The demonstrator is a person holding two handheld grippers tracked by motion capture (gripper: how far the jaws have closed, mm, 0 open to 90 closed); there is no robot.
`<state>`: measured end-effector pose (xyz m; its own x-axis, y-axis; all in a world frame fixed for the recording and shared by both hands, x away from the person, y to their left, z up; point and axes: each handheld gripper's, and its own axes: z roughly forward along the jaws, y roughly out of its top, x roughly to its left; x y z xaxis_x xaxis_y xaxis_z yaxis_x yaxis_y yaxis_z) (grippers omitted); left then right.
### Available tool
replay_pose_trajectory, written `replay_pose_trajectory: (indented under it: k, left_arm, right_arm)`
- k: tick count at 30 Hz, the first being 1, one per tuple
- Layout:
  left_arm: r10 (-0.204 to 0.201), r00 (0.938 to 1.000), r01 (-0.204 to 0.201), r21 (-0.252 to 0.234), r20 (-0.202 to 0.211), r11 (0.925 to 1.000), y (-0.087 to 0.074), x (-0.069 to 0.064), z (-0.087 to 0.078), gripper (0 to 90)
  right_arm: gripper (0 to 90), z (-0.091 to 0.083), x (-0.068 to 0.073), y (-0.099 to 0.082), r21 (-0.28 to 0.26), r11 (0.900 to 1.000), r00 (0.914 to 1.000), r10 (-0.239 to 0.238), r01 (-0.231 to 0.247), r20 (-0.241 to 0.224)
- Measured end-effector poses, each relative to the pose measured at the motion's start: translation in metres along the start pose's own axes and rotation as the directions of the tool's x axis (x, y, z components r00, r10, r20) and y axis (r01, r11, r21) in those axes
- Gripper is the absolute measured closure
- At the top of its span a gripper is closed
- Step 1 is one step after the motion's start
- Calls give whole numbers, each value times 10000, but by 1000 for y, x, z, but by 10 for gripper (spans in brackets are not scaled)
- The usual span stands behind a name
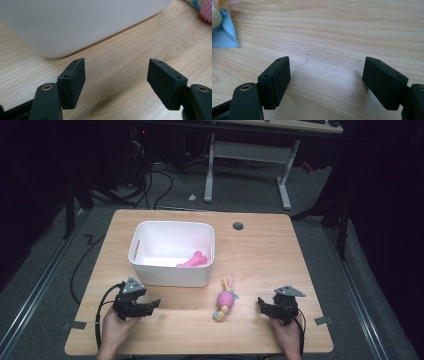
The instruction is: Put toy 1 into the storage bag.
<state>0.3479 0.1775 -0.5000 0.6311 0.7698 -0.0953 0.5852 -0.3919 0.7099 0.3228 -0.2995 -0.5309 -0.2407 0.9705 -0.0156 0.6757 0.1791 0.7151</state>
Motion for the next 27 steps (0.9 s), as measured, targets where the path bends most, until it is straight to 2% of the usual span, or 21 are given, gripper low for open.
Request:
replay_pose_trajectory:
  k: [6,15,22,27]
  left_arm:
    - [-48,10000,49,65,-72,10000,-4,0,9,314]
    - [153,9994,-147,205,-300,9997,-6,-4,22,314]
    - [144,9995,-143,44,-288,9999,-4,-7,32,316]
    - [356,9977,-350,128,-581,9993,-4,-9,37,317]
  right_arm:
    - [229,0,0,0,1,10000,10000,0,0,2]
    - [229,0,0,0,2,10000,10000,-1,1,1]
    - [229,0,0,0,2,10000,10000,3,-3,7]
    - [229,0,0,0,2,10000,10000,5,-5,5]
